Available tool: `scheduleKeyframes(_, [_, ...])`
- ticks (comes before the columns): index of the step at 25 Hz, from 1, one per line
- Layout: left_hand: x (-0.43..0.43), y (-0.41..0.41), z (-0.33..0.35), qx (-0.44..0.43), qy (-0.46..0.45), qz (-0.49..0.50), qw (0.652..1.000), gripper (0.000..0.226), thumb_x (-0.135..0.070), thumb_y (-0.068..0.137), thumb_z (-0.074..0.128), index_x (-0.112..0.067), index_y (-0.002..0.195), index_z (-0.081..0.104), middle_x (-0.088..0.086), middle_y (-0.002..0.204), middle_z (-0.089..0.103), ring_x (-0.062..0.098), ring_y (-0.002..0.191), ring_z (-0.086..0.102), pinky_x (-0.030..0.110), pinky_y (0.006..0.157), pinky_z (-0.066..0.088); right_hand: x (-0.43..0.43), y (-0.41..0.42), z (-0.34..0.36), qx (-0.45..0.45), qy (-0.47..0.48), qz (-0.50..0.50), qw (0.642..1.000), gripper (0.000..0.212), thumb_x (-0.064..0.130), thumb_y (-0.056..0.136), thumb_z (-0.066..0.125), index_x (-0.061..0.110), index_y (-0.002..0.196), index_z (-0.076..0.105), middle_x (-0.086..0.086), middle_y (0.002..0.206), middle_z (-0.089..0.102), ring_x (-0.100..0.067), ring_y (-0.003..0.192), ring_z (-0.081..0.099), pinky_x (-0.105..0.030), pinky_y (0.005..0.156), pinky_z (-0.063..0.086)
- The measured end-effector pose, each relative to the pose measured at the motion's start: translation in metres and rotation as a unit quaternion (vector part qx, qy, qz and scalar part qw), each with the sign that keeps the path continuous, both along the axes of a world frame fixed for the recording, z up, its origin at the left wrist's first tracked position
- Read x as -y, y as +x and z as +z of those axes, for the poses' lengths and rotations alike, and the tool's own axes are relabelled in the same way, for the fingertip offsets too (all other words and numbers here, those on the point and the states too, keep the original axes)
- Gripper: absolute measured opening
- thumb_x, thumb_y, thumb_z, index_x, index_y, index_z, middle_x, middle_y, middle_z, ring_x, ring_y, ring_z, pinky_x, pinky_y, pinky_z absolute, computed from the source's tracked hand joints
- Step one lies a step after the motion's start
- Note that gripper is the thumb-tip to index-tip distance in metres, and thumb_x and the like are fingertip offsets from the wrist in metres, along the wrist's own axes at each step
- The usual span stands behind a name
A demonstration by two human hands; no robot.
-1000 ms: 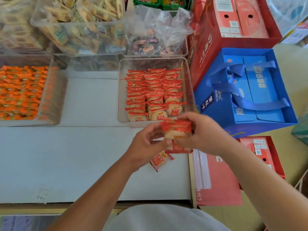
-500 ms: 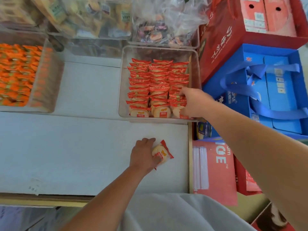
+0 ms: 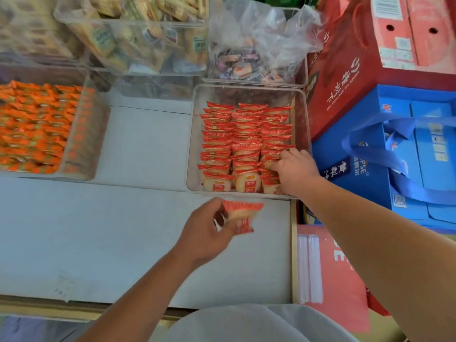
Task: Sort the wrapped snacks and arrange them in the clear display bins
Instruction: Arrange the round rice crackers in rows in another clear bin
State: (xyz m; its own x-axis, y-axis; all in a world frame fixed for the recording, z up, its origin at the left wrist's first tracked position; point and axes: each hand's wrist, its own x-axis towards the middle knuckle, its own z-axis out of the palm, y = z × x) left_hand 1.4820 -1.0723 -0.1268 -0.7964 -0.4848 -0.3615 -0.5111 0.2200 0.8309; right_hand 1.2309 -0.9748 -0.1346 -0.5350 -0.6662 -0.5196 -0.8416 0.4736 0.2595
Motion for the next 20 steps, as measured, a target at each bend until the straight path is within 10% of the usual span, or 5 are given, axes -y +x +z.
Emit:
scheduleKeyframes(6, [0.057, -0.069, 0.034, -0.08, -0.097, -0.019, 0.992, 0.049, -0.026, 0.086, 0.08, -0.041, 0.128, 0.06, -0.02, 0.111, 0.069, -0.003, 0.087, 0.065, 0.025, 0.081, 0.058, 0.013, -0.003, 0.026, 0.094, -0.081, -0.161, 0.979, 0.051, 0.01, 0.087, 0.069, 0.027, 0.134, 0.06, -0.004, 0.127, 0.056, -0.029, 0.115, 0.055, -0.043, 0.083, 0.05])
scheduleKeyframes(13, [0.058, -0.11, -0.029, 0.057, -0.092, -0.15, 0.983, 0.024, -0.021, 0.079, 0.082, -0.031, 0.101, 0.08, -0.018, 0.099, 0.074, 0.007, 0.094, 0.069, 0.034, 0.087, 0.059, -0.017, 0.021, 0.025, 0.171, -0.321, -0.28, 0.889, 0.029, 0.048, 0.095, 0.065, 0.025, 0.112, 0.073, 0.006, 0.109, 0.068, -0.02, 0.096, 0.064, -0.041, 0.077, 0.058])
scheduleKeyframes(20, [0.063, -0.135, -0.019, 0.166, -0.11, -0.277, 0.94, 0.007, -0.027, 0.086, 0.079, -0.026, 0.091, 0.084, -0.013, 0.082, 0.076, 0.012, 0.079, 0.069, 0.028, 0.068, 0.056, -0.023, 0.017, 0.01, 0.124, -0.196, -0.178, 0.956, 0.026, 0.019, 0.094, 0.065, 0.024, 0.118, 0.075, 0.002, 0.115, 0.062, -0.024, 0.115, 0.052, -0.036, 0.08, 0.048])
